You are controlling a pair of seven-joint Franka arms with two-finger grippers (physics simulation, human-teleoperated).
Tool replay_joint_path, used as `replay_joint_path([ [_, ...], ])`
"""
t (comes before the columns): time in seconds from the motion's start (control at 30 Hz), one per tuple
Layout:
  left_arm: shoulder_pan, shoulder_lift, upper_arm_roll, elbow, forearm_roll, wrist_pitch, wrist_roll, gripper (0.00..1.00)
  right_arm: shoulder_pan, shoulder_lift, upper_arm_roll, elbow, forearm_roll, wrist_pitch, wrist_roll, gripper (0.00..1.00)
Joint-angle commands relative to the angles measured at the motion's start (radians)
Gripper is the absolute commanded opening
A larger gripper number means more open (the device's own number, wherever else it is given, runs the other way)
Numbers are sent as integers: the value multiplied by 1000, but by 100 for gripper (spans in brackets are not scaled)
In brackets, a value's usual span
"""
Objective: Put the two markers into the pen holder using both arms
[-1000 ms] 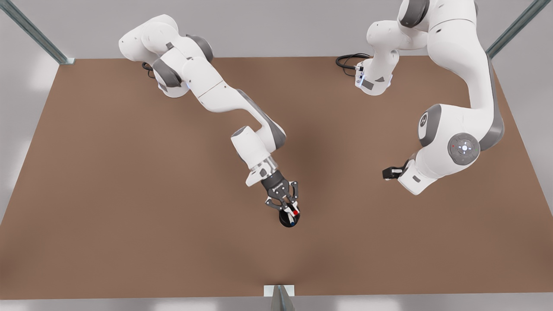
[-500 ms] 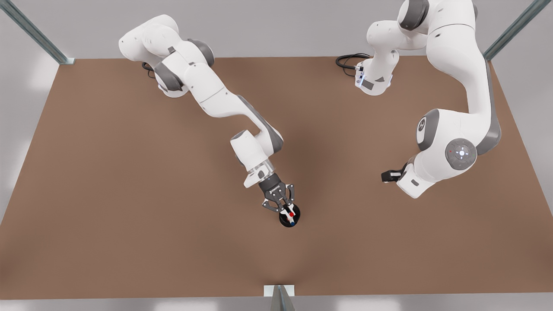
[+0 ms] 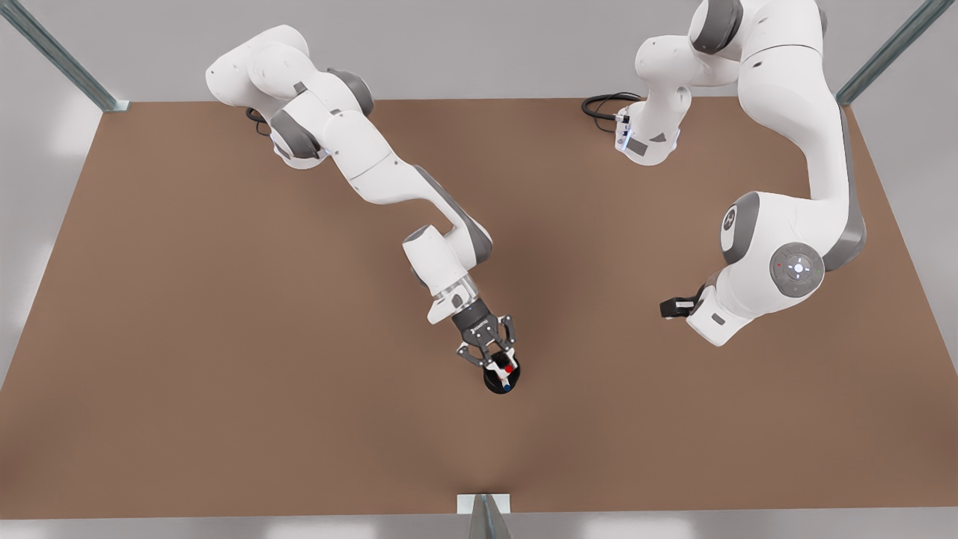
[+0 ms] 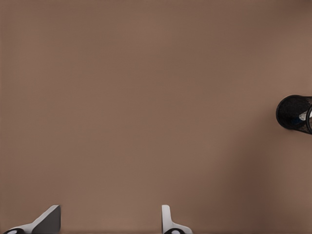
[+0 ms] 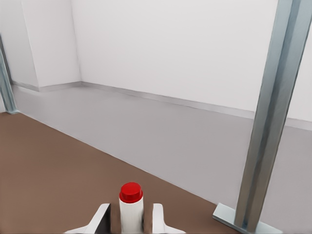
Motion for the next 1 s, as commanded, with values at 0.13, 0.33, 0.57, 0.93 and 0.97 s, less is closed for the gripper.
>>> replay_joint_path([
  [0.13, 0, 5, 0, 0, 1, 16, -4, 100, -8, -8, -3, 4, -1, -1, -14, 100],
  [0.33, 0, 3, -1, 2, 1, 16, -2, 100, -62, -330, -209, 20, -1, -775, -5, 100],
  [0.57, -11, -4, -9, 23, -2, -56, -6, 100, -809, -871, 225, -101, -340, -1997, 381, 100],
  [0.93, -14, -4, -11, 30, -2, -76, -4, 100, -419, -951, -230, -236, -269, -1922, 374, 100],
  [0.97, -14, -3, -11, 30, -2, -76, -4, 100, -297, -960, -345, -243, -269, -1919, 372, 100],
])
